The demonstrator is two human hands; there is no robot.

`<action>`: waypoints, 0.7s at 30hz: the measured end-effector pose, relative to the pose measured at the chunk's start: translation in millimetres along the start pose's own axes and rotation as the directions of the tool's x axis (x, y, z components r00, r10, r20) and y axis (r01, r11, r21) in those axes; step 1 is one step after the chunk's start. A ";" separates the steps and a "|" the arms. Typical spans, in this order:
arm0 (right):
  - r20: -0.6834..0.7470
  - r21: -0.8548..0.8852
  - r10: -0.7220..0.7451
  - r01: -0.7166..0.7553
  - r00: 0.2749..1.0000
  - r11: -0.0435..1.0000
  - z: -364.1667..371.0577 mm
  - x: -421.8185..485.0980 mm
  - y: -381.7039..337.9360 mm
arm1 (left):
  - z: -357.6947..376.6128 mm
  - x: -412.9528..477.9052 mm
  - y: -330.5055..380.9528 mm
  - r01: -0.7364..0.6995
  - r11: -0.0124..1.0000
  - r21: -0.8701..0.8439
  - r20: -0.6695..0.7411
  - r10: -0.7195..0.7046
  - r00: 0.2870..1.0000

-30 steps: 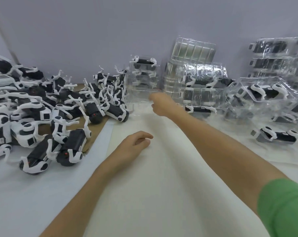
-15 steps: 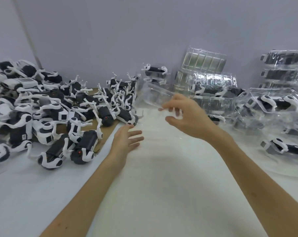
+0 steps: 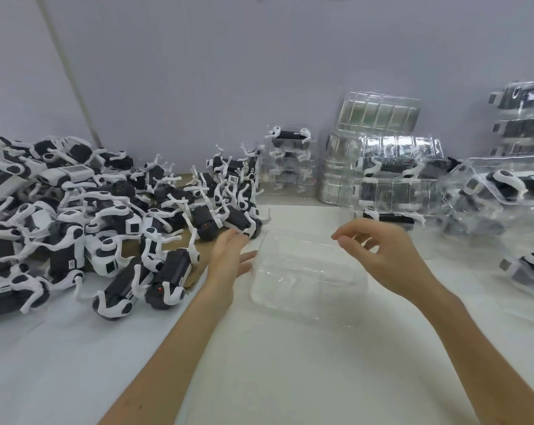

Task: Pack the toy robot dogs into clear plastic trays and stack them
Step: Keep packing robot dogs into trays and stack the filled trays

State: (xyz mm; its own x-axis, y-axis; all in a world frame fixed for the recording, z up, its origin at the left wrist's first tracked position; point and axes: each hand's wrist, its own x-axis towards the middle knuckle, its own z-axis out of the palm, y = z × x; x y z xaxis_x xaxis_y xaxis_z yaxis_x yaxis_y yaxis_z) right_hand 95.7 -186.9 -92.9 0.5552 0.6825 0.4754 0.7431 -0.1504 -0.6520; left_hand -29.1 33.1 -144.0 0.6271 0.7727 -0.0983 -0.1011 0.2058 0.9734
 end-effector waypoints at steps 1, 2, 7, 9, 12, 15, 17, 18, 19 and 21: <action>0.050 -0.012 0.018 -0.018 0.999 1.000 -0.3 -0.7 2.6 | 0.1 5.4 2.2 0.015 1.000 -0.001 0.003 -0.015 1.000; 0.131 -0.030 0.040 -0.037 0.991 0.999 0.3 -1.3 4.1 | 0.9 11.8 4.5 0.028 1.000 0.013 0.001 -0.028 1.000; 0.287 -0.118 0.073 -0.040 0.955 0.992 5.7 -2.5 5.3 | 7.4 44.4 14.9 0.050 0.994 0.094 0.040 -0.054 0.998; 0.284 -0.148 0.094 -0.053 0.954 0.988 3.8 -2.9 4.9 | 11.1 52.1 14.6 0.072 0.990 0.125 0.095 -0.084 0.992; 0.255 -0.175 0.103 -0.059 0.961 0.983 -0.1 -3.0 5.3 | 19.0 56.2 10.6 0.036 0.987 0.159 0.089 -0.050 0.995; 0.237 -0.191 0.115 -0.069 0.965 0.979 -1.2 -1.0 5.9 | 27.3 50.4 16.3 -0.080 0.994 0.078 0.012 0.079 0.997; 0.230 -0.183 0.133 -0.091 0.964 0.979 -3.5 -0.3 6.0 | 33.1 42.1 27.5 -0.116 0.993 -0.021 0.014 0.116 0.993; 0.227 -0.159 0.144 -0.109 0.963 0.981 -4.6 -0.2 5.9 | 36.1 37.2 33.8 -0.124 0.990 -0.065 0.036 0.126 0.991; 0.212 -0.119 0.145 -0.122 0.966 0.985 -5.6 -0.4 5.4 | 39.1 31.4 39.7 -0.132 0.986 -0.105 0.063 0.139 0.988; 0.119 -0.012 0.121 -0.120 0.985 0.993 -6.3 -0.3 3.7 | 45.2 16.2 51.3 -0.153 0.973 -0.171 0.139 0.178 0.974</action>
State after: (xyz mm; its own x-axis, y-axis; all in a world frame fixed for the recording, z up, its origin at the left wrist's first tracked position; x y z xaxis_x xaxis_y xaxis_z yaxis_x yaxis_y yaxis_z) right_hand 100.7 -192.1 -91.8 0.5925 0.7397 0.3191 0.6755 -0.2403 -0.6971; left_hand 10.8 29.0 -86.3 0.7001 0.7061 0.1062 -0.3269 0.1847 0.9268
